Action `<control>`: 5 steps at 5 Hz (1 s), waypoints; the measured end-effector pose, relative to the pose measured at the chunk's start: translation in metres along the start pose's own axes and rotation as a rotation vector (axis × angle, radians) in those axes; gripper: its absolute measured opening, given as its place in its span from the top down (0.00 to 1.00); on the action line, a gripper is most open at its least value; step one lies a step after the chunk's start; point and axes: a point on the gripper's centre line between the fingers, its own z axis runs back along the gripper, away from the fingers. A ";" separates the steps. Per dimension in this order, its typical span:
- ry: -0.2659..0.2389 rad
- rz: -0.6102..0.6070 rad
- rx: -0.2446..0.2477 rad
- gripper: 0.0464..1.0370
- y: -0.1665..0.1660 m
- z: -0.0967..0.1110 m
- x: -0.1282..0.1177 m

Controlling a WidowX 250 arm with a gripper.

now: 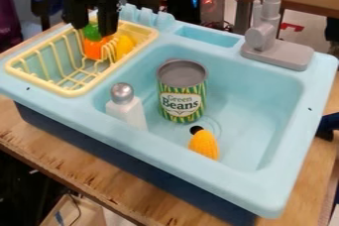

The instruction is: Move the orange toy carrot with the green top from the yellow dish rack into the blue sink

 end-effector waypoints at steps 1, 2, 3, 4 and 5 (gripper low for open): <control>0.012 0.006 -0.003 0.03 0.000 -0.003 0.000; 0.028 0.016 0.000 0.03 0.002 -0.007 0.000; 0.026 0.021 0.003 0.03 0.003 -0.007 0.003; 0.007 0.028 0.010 0.09 0.005 -0.005 0.007; 0.025 0.027 0.003 0.36 0.005 -0.011 0.008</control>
